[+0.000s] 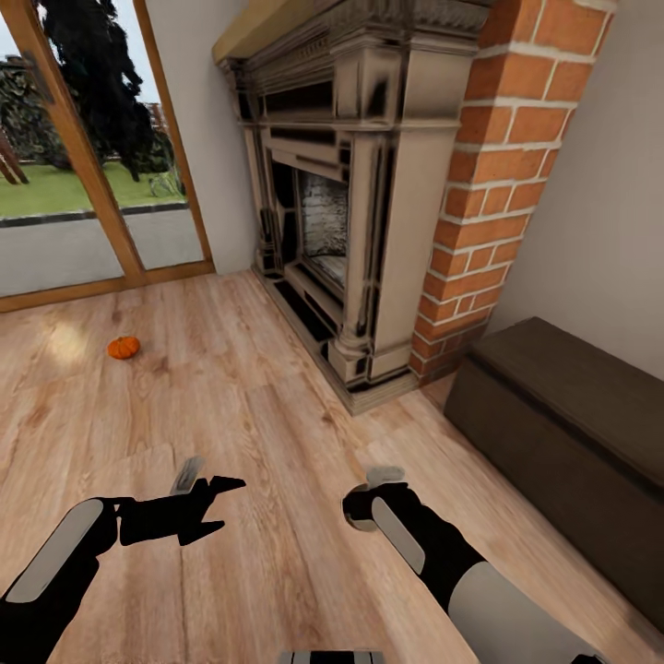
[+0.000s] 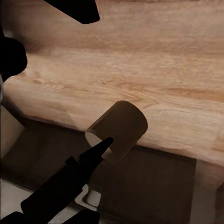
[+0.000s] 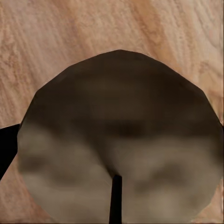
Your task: Place each of the two pumpkins and all three candles from the living room inside a cabinet in the living room (use any cabinet), then make sure every cabinet is closed, and position the cauldron so it is next to a table in the living room.
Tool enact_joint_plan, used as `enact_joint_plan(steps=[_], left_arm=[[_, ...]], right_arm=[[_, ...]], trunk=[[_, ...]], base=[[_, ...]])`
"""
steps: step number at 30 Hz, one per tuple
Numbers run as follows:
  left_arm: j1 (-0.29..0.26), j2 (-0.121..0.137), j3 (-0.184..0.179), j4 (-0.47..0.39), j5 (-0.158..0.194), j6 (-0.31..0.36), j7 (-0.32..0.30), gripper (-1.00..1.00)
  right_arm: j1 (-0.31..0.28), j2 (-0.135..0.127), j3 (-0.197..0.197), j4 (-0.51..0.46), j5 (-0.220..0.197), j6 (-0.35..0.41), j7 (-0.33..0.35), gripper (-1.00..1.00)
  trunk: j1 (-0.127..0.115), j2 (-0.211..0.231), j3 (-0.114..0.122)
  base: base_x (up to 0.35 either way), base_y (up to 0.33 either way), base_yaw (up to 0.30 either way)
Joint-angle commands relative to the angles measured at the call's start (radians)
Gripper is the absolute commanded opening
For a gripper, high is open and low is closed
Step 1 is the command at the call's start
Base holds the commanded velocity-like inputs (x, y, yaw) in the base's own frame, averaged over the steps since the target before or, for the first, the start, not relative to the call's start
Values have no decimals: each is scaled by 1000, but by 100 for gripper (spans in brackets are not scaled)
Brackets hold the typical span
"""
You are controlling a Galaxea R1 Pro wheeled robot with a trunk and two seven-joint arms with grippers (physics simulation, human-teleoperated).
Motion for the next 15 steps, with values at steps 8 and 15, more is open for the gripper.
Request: enact_joint_plan(steps=[8,15], left_arm=[[0,1,0,-1,9,0,10,100],[0,1,-1,-1,9,0,10,100]], right_arm=[[-1,0,4,-1,-12,3,-9,-100],[-1,0,4,1,-12,4,-9,-100]], trunk=[[-4,2,30],[-8,3,57]], base=[[-340,0,-294],[-340,0,-295]])
